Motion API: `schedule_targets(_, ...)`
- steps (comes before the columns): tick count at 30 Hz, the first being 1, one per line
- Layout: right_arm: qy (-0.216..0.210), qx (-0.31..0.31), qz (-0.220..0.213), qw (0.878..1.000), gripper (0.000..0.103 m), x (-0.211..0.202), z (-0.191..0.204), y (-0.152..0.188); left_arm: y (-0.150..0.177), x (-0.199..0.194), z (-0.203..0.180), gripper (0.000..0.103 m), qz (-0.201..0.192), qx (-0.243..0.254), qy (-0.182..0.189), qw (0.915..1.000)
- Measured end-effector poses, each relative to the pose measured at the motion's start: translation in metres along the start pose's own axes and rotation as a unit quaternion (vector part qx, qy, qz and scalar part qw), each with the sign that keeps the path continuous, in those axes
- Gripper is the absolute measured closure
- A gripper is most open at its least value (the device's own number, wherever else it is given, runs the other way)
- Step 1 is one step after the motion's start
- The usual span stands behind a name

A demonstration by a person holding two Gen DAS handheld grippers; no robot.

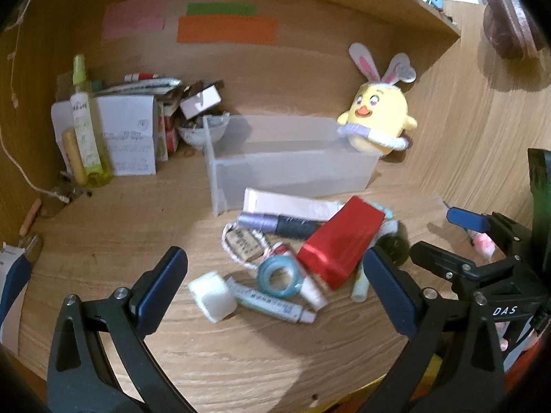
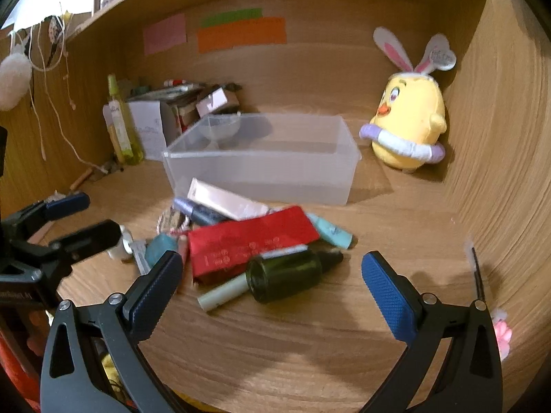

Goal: Organize objects
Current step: 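Move both tools toward the pile of items beside the clear box, then grasp the white tape roll with left tool while right tool grasps green spray bottle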

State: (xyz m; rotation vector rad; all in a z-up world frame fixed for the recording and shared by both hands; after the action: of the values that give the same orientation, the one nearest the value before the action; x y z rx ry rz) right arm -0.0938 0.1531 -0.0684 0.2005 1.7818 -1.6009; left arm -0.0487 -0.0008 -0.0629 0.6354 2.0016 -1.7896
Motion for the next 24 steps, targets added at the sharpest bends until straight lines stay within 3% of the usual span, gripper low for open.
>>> schedule_targets(7, -0.006, 0.014, 0.059, 0.998, 0.0, 0.03, -0.005, 0.031, 0.026, 0.014, 0.032, 0.0, 0.04, -0.014, -0.024, 0.9988)
schedule_targets(11, -0.013, 0.055, 0.066, 0.996, 0.0, 0.04, -0.016, 0.029, 0.031, 0.018, 0.049, 0.002, 0.04, -0.039, -0.032, 0.9979)
schedule_targets(13, -0.014, 0.075, 0.064, 0.995, 0.0, 0.046, -0.019, 0.023, 0.03, 0.021, 0.051, 0.013, 0.039, -0.045, -0.027, 0.9978)
schedule_targets(17, -0.012, 0.095, 0.059, 0.994, 0.0, 0.053, -0.018, 0.013, 0.031, 0.034, 0.051, 0.02, 0.055, -0.051, -0.025, 0.9968)
schedule_targets(19, 0.001, 0.097, 0.056, 0.994, 0.001, 0.057, -0.019, 0.01, 0.032, 0.039, 0.051, 0.035, 0.064, -0.053, -0.025, 0.9963)
schedule_targets(21, 0.005, 0.101, 0.053, 0.993, 0.002, 0.057, -0.021, 0.009, 0.034, 0.043, 0.052, 0.043, 0.068, -0.053, -0.025, 0.9959)
schedule_targets(24, 0.008, 0.111, 0.053, 0.992, 0.008, 0.054, -0.03, 0.011, 0.036, 0.045, 0.055, 0.049, 0.069, -0.054, -0.027, 0.9958)
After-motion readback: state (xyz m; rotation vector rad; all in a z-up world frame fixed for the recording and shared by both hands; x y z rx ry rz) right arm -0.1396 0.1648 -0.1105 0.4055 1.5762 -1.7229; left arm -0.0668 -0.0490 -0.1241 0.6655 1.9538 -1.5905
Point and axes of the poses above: each gripper's, at about its wrist camera, not at the fingertips, and x roughly the way its jaws point, z to its left, y to its underside, the point moved 6 cm from there along x, roughly the way its jaws point, and after that the axes turned 2 degrees about -z, right-handed, at the moved point
